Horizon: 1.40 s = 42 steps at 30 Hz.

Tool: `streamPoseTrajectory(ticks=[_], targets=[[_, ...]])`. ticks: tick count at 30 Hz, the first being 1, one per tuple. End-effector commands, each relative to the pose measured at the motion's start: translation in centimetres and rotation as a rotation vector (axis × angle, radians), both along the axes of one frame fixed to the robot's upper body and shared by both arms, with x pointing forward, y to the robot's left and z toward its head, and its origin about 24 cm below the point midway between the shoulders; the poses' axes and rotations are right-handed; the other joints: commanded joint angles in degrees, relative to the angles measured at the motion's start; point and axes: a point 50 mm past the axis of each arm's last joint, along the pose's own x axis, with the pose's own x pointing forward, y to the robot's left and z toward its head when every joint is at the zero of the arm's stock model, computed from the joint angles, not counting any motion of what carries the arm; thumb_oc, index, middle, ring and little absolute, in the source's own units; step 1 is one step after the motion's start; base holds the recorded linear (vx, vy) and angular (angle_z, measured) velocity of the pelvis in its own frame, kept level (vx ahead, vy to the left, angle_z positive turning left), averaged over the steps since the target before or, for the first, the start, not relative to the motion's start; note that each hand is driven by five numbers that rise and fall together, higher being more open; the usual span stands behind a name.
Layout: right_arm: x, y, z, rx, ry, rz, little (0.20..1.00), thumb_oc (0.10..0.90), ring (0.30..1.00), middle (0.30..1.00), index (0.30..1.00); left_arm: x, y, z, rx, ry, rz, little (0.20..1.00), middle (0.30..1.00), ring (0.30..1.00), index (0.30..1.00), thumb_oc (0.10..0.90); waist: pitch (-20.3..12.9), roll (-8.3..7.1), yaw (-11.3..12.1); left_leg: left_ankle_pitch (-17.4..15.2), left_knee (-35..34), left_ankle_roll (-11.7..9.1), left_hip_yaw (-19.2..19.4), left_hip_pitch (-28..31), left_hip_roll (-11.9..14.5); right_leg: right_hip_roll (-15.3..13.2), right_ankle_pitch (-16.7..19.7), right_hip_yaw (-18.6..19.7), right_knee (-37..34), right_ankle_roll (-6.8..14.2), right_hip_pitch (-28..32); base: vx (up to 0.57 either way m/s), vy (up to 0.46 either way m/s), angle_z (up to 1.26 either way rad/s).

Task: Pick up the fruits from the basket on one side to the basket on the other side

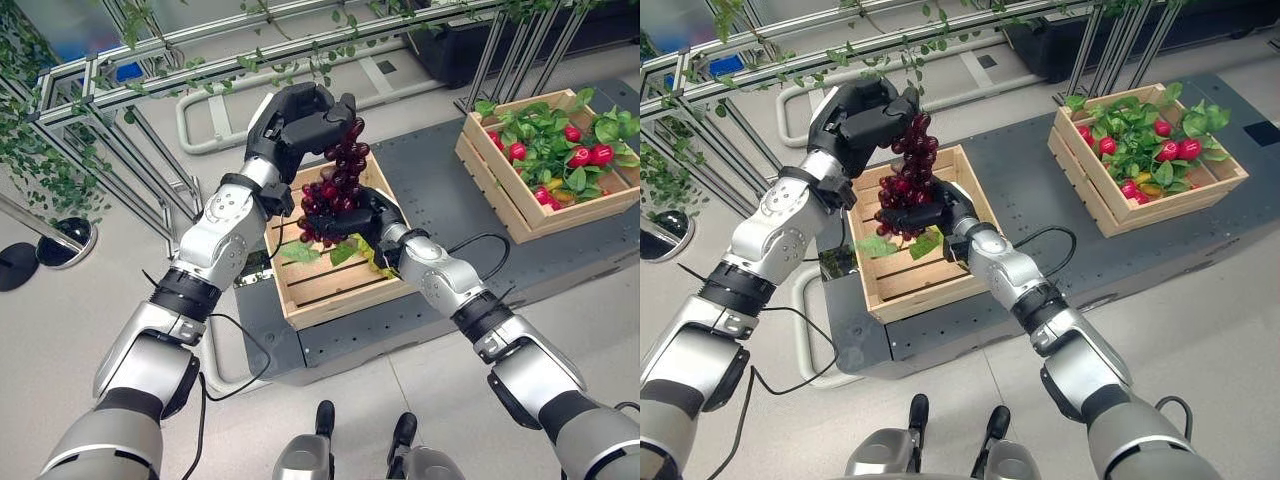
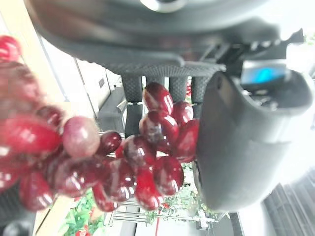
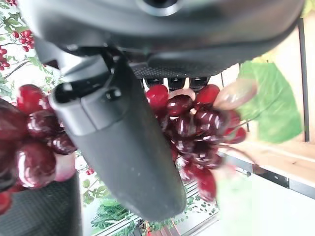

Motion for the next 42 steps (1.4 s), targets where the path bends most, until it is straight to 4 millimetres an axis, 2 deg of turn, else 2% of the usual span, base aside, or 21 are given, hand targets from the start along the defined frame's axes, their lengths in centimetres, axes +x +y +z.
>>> streamPoseTrajectory(ticks=[1, 7, 11, 13, 14, 17, 18, 20, 26, 29, 30, 34, 42], targets=[[-0.4, 3.4, 0.4, 0.145, -0.016, 0.11, 0.3, 0.4, 0.3, 0.3, 0.3, 0.0, -3.1, 2.6, -0.104, -0.105, -0.112, 0.3, 0.3, 0.3, 0.3, 0.4, -19.19, -1.78, 1.7, -5.42, -0.02, 1.55, 1.52, 1.34, -4.69, -2.78, -2.95, 1.08, 0.05, 0.57, 2.92, 0.0, 0.0, 0.0], [0.0, 2.6, 2.0, 0.236, -0.096, 0.037, 0.3, 0.4, 0.3, 0.3, 0.3, -0.2, -3.2, 2.4, -0.068, -0.097, -0.121, 0.3, 0.3, 0.3, 0.3, 0.4, -19.38, -1.63, 2.01, -5.55, -0.02, 1.67, 1.15, 1.42, -4.83, -2.79, -2.79, 0.94, 0.05, 0.68, 2.95, 0.01, 0.006, 0.05], [-0.2, 2.3, 3.2, 0.26, -0.169, 0.002, 0.3, 0.4, 0.3, 0.3, 0.3, -0.1, -2.4, 1.8, -0.033, -0.07, -0.086, 0.3, 0.3, 0.3, 0.3, 0.4, -19.31, -1.54, 1.95, -5.65, -0.02, 1.77, 1.32, 1.5, -4.83, -2.8, -2.7, 1.14, 0.05, 0.79, 2.86, 0.0, 0.0, 0.0], [-0.4, 1.7, 4.1, 0.272, -0.229, -0.018, 0.3, 0.4, 0.3, 0.3, 0.3, 0.1, -1.1, 1.2, -0.021, -0.044, -0.047, 0.3, 0.3, 0.3, 0.3, 0.4, -19.23, -1.41, 1.79, -5.72, -0.02, 1.86, 1.4, 1.52, -4.85, -2.75, -2.69, 1.42, 0.05, 0.83, 2.77, 0.0, 0.0, 0.0], [-0.4, 1.7, 4.2, 0.272, -0.231, -0.019, 0.3, 0.4, 0.3, 0.3, 0.3, 0.1, -1.1, 1.2, -0.021, -0.042, -0.046, 0.3, 0.3, 0.3, 0.3, 0.4, -19.23, -1.4, 1.78, -5.72, -0.02, 1.86, 1.4, 1.53, -4.85, -2.75, -2.69, 1.43, 0.05, 0.83, 2.77, 0.0, 0.0, 0.0], [-0.5, 0.5, 4.8, 0.292, -0.284, -0.048, 0.3, 0.4, 0.3, 0.3, 0.3, 0.4, 0.9, 0.2, 0.006, -0.005, 0.03, 0.3, 0.3, 0.3, 0.3, 0.4, -19.14, -1.32, 1.53, -5.79, -0.02, 1.9, 1.59, 1.61, -4.77, -2.73, -2.71, 1.62, 0.05, 0.91, 2.73, 0.0, 0.0, 0.0], [-0.5, 0.2, 4.9, 0.302, -0.292, -0.053, 0.3, 0.4, 0.3, 0.3, 0.3, 0.5, 1.4, 0.0, 0.016, 0.005, 0.052, 0.451, 0.451, 0.451, 0.451, 0.5, -19.13, -1.29, 1.46, -5.81, -0.02, 1.9, 1.66, 1.67, -4.73, -2.73, -2.71, 1.63, 0.05, 0.93, 2.75, 0.0, 0.0, 0.0], [-0.6, -0.1, 5.1, 0.32, -0.305, -0.06, 0.3, 0.4, 0.3, 0.3, 0.3, 0.7, 1.9, -0.4, 0.025, 0.031, 0.077, 0.9, 0.9, 0.9, 0.9, 0.8, -19.14, -1.26, 1.33, -5.8, -0.02, 1.9, 1.8, 1.67, -4.7, -2.73, -2.74, 1.67, 0.05, 0.97, 2.73, 0.0, 0.0, 0.0], [-0.9, -1.8, 5.4, 0.386, -0.351, -0.098, 0.3, 0.4, 0.3, 0.3, 0.3, 1.1, 5.5, -2.7, 0.052, 0.112, 0.224, 0.9, 0.9, 0.9, 0.9, 0.8, -19.0, -1.07, 0.74, -5.83, -0.02, 1.9, 2.42, 1.77, -4.48, -2.71, -2.71, 1.87, 0.05, 1.14, 2.64, 0.0, 0.0, 0.0], [-1.0, -2.2, 5.3, 0.393, -0.357, -0.106, 0.3, 0.4, 0.3, 0.3, 0.3, 1.1, 6.3, -3.1, 0.059, 0.128, 0.252, 0.9, 0.9, 0.9, 0.9, 0.8, -18.96, -1.02, 0.58, -5.8, -0.02, 1.85, 2.58, 1.74, -4.42, -2.66, -2.66, 2.0, 0.05, 1.15, 2.57, 0.0, 0.0, 0.0], [-0.9, -2.8, 5.2, 0.391, -0.364, -0.116, 0.3, 0.4, 0.3, 0.3, 0.3, 1.2, 7.4, -3.6, 0.054, 0.15, 0.294, 0.9, 0.9, 0.9, 0.9, 0.8, -18.93, -1.0, 0.26, -5.83, -0.02, 1.79, 2.87, 1.77, -4.33, -2.59, -2.64, 2.13, 0.05, 1.19, 2.52, 0.0, 0.0, 0.0], [-1.0, -3.8, 4.8, 0.382, -0.369, -0.142, 0.3, 0.4, 0.3, 0.3, 0.3, 1.2, 9.0, -4.0, 0.031, 0.169, 0.343, 0.9, 0.9, 0.9, 0.9, 0.8, -18.75, -0.99, -0.32, -5.95, -0.02, 1.66, 3.48, 1.93, -4.11, -2.52, -2.71, 2.33, 0.05, 1.19, 2.51, 0.0, 0.0, 0.0], [-1.0, -6.0, 3.8, 0.36, -0.361, -0.205, 0.3, 0.4, 0.3, 0.3, 0.3, 0.7, 9.9, -4.4, 0.027, 0.171, 0.3, 0.9, 0.9, 0.9, 0.9, 0.8, -18.54, -1.12, -1.15, -6.28, -0.02, 1.55, 4.11, 2.29, -3.82, -2.05, -2.93, 3.13, 0.05, 0.85, 2.55, 0.0, -0.005, -0.02]])
